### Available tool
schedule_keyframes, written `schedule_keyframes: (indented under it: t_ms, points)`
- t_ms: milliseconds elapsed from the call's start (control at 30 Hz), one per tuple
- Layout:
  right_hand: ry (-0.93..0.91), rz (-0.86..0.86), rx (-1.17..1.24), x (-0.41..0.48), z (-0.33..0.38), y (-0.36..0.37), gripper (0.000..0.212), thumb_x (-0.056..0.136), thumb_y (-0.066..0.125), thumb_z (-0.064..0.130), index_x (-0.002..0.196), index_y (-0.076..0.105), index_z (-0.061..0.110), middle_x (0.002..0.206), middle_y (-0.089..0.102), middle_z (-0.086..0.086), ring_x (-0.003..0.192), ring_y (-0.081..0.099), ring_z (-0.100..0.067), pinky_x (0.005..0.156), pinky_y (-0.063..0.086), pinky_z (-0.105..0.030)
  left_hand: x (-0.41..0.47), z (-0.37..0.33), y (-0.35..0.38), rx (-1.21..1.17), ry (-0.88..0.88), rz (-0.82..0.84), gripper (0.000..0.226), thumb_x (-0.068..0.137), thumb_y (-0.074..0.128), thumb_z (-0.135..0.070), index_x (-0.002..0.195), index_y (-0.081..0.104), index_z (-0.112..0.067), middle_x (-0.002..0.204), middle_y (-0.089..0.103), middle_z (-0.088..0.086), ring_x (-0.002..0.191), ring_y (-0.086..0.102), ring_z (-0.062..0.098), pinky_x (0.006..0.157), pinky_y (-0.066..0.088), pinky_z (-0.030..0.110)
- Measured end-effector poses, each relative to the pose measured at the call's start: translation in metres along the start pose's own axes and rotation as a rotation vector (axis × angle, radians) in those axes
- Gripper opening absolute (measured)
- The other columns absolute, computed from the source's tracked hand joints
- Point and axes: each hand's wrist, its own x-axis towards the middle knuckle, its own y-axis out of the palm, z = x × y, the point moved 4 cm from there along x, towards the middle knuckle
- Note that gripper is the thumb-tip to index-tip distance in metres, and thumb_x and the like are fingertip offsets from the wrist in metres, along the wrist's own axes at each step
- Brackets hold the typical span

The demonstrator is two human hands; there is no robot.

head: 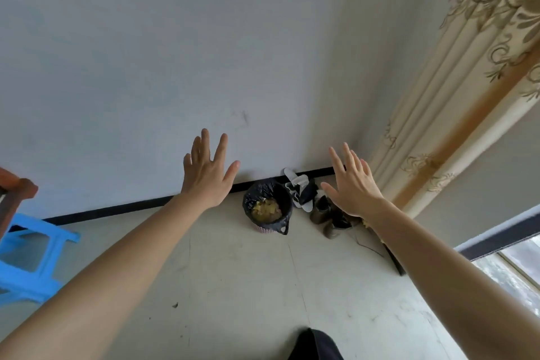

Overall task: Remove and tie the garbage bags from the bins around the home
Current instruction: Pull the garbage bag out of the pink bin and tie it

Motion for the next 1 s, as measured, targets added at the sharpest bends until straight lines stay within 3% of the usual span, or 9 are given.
schedule_keyframes:
  t_ms: [133,300,467,633,767,900,1000]
  points:
    - [0.031,0.076,0.032,0.078,-0.027,0.04,0.086,0.097,0.038,0.059,0.158,-0.009,0.019,0.165,-0.006,-0.019,0.152,0.006,-0.036,0.123,0.01,-0.048,0.078,0.004,0.05,0.033,0.008,0.106,0.07,0.103,0.019,-0.057,0.159,-0.011,-0.028,0.165,-0.024,0.015,0.154,-0.011,0.036,0.122,0.007,0.056]
    - [0.088,0.203,0.16,0.183,-0.06,0.099,0.087,0.097,0.041,0.055,0.157,-0.014,0.024,0.165,-0.008,-0.015,0.152,0.005,-0.033,0.122,0.011,-0.048,0.169,0.01,0.119,-0.038,-0.11,0.244,0.071,0.102,0.019,-0.059,0.159,-0.013,-0.031,0.166,-0.025,0.012,0.154,-0.012,0.034,0.122,0.007,0.056]
    - [0.113,0.358,0.213,0.265,-0.082,0.167,0.087,0.098,0.044,0.053,0.156,-0.014,0.024,0.165,-0.006,-0.015,0.152,0.01,-0.034,0.12,0.016,-0.049,0.245,0.019,0.193,-0.082,-0.219,0.384,0.071,0.102,0.02,-0.059,0.161,-0.005,-0.028,0.168,-0.013,0.014,0.155,-0.005,0.037,0.121,0.011,0.057]
    - [0.282,0.533,0.389,0.299,-0.088,0.278,0.085,0.097,0.046,0.051,0.156,-0.009,0.026,0.166,0.003,-0.011,0.151,0.015,-0.033,0.119,0.023,-0.053,0.293,0.047,0.294,-0.235,-0.389,0.484,0.07,0.103,0.027,-0.055,0.162,0.007,-0.022,0.169,-0.002,0.015,0.154,0.001,0.038,0.12,0.014,0.057]
    - [0.397,0.65,0.479,0.3,-0.08,0.403,0.084,0.098,0.047,0.05,0.157,-0.008,0.023,0.165,0.009,-0.01,0.15,0.017,-0.031,0.118,0.026,-0.05,0.314,0.092,0.418,-0.319,-0.492,0.562,0.069,0.105,0.028,-0.053,0.161,0.01,-0.018,0.169,0.007,0.014,0.155,0.005,0.034,0.122,0.012,0.053]
    - [0.701,0.69,0.651,0.281,-0.064,0.541,0.076,0.1,0.044,0.048,0.158,0.002,0.02,0.163,0.017,-0.01,0.148,0.024,-0.029,0.115,0.028,-0.047,0.318,0.14,0.547,-0.472,-0.76,0.56,0.057,0.107,0.03,-0.044,0.151,0.033,-0.008,0.16,0.031,0.016,0.147,0.029,0.033,0.116,0.026,0.047]
    - [1.056,0.722,0.822,0.253,-0.046,0.633,0.076,0.098,0.037,0.059,0.158,0.008,0.022,0.159,0.028,-0.009,0.144,0.032,-0.03,0.115,0.03,-0.048,0.313,0.172,0.627,-0.607,-1.003,0.568,0.055,0.108,0.027,-0.04,0.154,0.032,-0.01,0.16,0.034,0.011,0.145,0.034,0.031,0.115,0.029,0.043]
